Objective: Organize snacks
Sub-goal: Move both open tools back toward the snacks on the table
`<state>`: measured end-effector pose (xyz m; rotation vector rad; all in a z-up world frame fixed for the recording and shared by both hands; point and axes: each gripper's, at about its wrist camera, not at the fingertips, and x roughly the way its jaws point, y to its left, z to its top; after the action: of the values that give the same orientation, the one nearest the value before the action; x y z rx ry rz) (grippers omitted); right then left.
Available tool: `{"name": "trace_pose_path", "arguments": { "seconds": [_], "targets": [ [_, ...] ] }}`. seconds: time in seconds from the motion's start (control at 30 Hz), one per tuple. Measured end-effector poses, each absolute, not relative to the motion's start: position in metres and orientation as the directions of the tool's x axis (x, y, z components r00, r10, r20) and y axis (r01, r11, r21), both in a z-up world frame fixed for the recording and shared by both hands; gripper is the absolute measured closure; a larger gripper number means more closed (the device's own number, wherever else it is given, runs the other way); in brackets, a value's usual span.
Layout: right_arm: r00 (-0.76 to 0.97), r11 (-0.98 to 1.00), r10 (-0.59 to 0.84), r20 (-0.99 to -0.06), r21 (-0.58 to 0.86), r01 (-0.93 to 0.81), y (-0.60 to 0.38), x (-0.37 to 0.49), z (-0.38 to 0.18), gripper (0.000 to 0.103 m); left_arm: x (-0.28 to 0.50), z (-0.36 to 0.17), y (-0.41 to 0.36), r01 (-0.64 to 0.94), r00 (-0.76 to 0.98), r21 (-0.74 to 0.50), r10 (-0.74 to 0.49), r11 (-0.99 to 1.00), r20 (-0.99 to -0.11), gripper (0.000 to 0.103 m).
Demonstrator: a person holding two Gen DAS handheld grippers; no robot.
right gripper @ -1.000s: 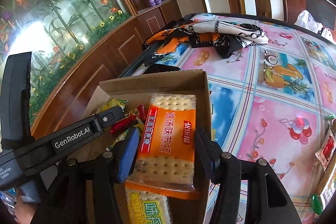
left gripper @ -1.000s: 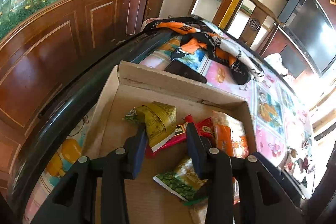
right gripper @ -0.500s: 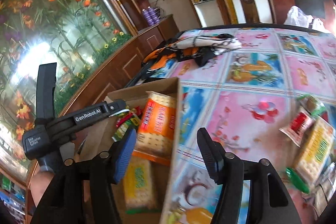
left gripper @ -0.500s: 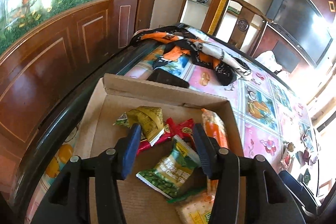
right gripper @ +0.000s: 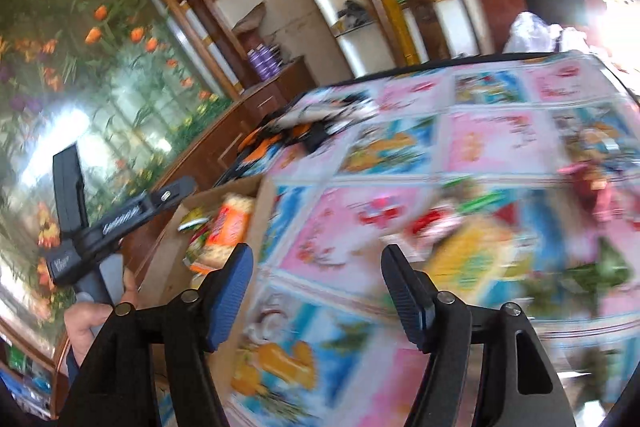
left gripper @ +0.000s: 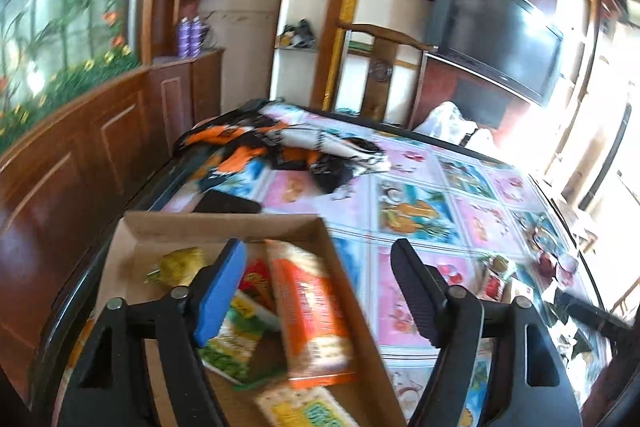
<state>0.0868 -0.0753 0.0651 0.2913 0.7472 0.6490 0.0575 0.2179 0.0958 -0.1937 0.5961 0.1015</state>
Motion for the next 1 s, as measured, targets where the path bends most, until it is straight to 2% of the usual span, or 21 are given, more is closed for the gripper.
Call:
{"name": "trace_pose_path", "arguments": {
  "seconds": [0.13, 0.27, 0.4, 0.53, 0.63, 0.73, 0.8, 0.87, 1.0],
  "targets": [
    [0.657, 0.849, 0.515, -0.551, 0.433, -0.303, -0.145, 0.092, 0.070, 0.032, 0.061, 0.092, 0.200, -0.079, 0.810, -0.145, -0.021, 0.986, -0.586, 0.026],
    [0.681, 0.850, 0.445, -0.582, 0.513, -0.118, -0.206, 0.102, 0.058, 0.032, 0.063, 0.086, 0.185, -0.027, 0.776, -0.180, -0.093, 0.983, -0.624, 0.026],
    [0.682, 0.852, 0.372, -0.629, 0.522, 0.017, -0.241, 0.108, 0.045, 0.032, 0.061, 0.088, 0.157, 0.030, 0.739, -0.209, -0.163, 0.977, -0.654, 0.026],
    [0.665, 0.778, 0.439, -0.605, 0.626, 0.057, -0.265, 0.109, 0.034, 0.032, 0.069, 0.089, 0.113, 0.082, 0.676, -0.236, -0.228, 0.968, -0.701, 0.026],
    [0.667, 0.761, 0.448, -0.595, 0.646, 0.065, -0.272, 0.107, 0.035, 0.032, 0.082, 0.083, 0.069, 0.167, 0.616, -0.209, -0.267, 0.964, -0.741, 0.026],
    [0.665, 0.746, 0.467, -0.583, 0.663, 0.057, -0.275, 0.106, 0.034, 0.032, 0.098, 0.069, 0.029, 0.224, 0.556, -0.162, -0.263, 0.961, -0.789, 0.027],
    [0.666, 0.743, 0.470, -0.579, 0.667, 0.057, -0.276, 0.106, 0.034, 0.032, 0.106, 0.059, 0.009, 0.244, 0.527, -0.143, -0.254, 0.959, -0.811, 0.034],
    [0.665, 0.739, 0.473, -0.578, 0.671, 0.058, -0.278, 0.104, 0.033, 0.032, 0.115, 0.048, -0.009, 0.251, 0.505, -0.102, -0.220, 0.963, -0.834, 0.034],
    [0.660, 0.723, 0.481, -0.577, 0.687, 0.073, -0.282, 0.104, 0.029, 0.032, 0.126, 0.029, -0.030, 0.216, 0.519, 0.047, -0.074, 0.975, -0.851, 0.034]
  ]
}}
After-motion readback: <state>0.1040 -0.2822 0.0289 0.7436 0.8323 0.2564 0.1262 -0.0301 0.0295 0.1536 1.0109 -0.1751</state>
